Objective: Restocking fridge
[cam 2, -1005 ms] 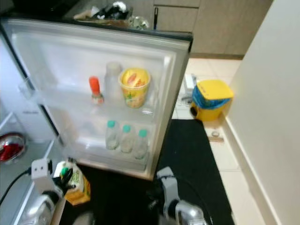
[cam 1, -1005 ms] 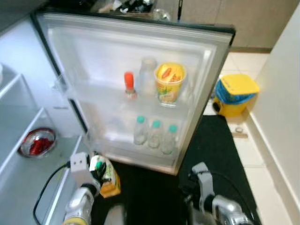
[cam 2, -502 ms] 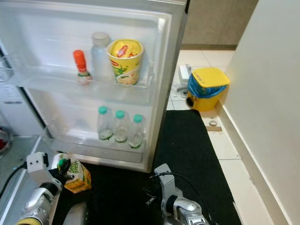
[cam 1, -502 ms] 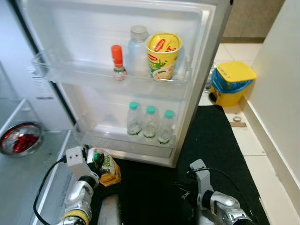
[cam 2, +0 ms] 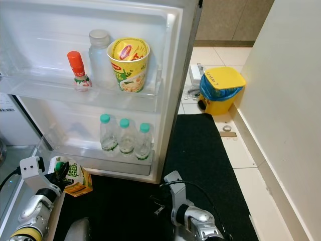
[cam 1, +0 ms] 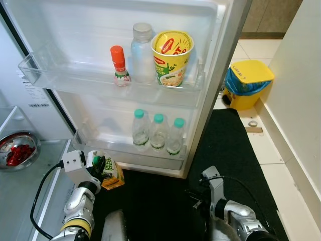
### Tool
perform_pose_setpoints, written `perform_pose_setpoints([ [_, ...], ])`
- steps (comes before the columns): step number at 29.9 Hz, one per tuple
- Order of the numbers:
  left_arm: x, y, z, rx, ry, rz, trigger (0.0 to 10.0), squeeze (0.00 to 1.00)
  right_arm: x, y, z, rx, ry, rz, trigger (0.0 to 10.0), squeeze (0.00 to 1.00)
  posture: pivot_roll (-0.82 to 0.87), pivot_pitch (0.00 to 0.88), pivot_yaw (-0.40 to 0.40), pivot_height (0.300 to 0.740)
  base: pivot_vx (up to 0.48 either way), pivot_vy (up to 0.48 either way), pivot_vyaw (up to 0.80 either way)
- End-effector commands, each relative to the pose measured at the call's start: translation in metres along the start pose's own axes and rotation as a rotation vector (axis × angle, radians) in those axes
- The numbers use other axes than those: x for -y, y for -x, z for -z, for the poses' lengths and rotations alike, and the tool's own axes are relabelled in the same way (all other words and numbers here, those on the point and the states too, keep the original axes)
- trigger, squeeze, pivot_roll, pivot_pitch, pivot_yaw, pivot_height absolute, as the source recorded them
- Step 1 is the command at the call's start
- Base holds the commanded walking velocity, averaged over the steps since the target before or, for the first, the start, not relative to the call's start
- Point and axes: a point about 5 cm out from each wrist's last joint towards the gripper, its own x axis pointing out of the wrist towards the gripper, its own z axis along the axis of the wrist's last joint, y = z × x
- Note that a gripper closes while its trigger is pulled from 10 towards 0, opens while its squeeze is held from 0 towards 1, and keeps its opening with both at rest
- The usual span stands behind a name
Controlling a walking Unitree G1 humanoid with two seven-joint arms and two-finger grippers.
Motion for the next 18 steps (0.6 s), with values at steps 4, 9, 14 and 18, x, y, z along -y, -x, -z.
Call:
perform_pose_setpoints([
  [4,-0.011,-0.001,-0.020,0.102,0.110,0.035,10.0,0.00,-0.001,0.002,0.003,0.014,-0.018,-0.002,10.0,0.00,-0.07,0.127,-0.038,0.460,0.000,0.000,0.00],
  [9,-0.020,0.002,-0.034,0.182,0.203,0.082,10.0,0.00,-0.001,0.002,0.002,0.025,-0.021,0.001,10.0,0.00,-0.07,0.127,-0.035,0.460,0.000,0.000,0.00],
  [14,-0.035,0.010,-0.048,0.261,0.315,0.136,10.0,0.00,0.000,0.002,0.001,0.033,-0.026,0.002,10.0,0.00,-0.07,0.127,-0.033,0.460,0.000,0.000,0.00],
  [18,-0.041,0.016,-0.058,0.323,0.416,0.213,10.0,0.00,0.000,0.002,0.000,0.036,-0.029,0.001,10.0,0.00,-0.06,0.127,-0.032,0.460,0.000,0.000,0.00],
])
